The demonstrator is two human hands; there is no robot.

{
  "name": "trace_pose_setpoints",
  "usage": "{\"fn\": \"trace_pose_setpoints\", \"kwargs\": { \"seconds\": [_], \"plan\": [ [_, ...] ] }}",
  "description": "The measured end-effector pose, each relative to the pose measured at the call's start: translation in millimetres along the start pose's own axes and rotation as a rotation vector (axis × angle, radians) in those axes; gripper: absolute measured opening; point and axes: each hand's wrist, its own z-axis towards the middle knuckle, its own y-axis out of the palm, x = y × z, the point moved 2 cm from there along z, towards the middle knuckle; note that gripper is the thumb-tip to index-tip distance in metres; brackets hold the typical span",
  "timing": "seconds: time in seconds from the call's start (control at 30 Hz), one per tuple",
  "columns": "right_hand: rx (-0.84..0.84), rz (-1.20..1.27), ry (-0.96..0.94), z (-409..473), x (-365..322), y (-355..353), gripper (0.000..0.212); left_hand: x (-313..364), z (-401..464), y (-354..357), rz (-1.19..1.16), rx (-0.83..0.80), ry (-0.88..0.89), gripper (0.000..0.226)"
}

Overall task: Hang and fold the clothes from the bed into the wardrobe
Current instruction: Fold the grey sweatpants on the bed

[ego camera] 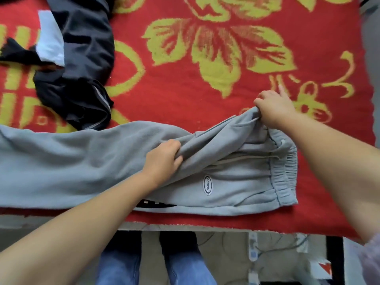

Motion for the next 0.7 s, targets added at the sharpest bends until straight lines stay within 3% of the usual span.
{"fn": "trace_pose_setpoints", "kwargs": {
  "seconds": [0.1,0.23,0.37,0.43,0.5,0.53,0.63,0.7],
  "plan": [
    [0.177,0.023,-0.142,-55.9,24.0,-16.0,0.023,8.1,-15.6,-17.3,0.011,0.048,0.117,0.025],
    [0.183,0.166,-0.209,-155.3,26.2,1.6,0.025,27.3,-40.5,-24.6,0.110,-0.067,0.288,0.031],
    [0.015,0.198,-0.334,-231.5,-13.9,70.4,0.033,27.1,-75.7,7.3,0.224,-0.213,0.461,0.018],
    [-0.192,0.179,-0.319,-248.7,-37.0,114.2,0.037,13.1,-95.3,31.4,0.334,-0.336,0.477,0.019],
    [-0.306,0.283,-0.165,-255.0,-45.8,145.0,0.048,-1.6,-106.8,46.9,0.407,-0.452,0.390,0.028],
    [-0.285,0.423,-0.061,-254.2,-46.3,151.6,0.046,-4.7,-109.1,50.0,0.428,-0.474,0.357,0.034],
    [0.101,0.817,0.364,-240.5,-25.6,152.4,0.038,-3.7,-109.1,50.0,0.485,-0.399,0.283,0.064],
    [0.132,1.092,0.683,-226.7,-5.4,152.8,0.053,-8.7,-106.0,47.3,0.504,-0.314,0.139,0.081]
  ]
}}
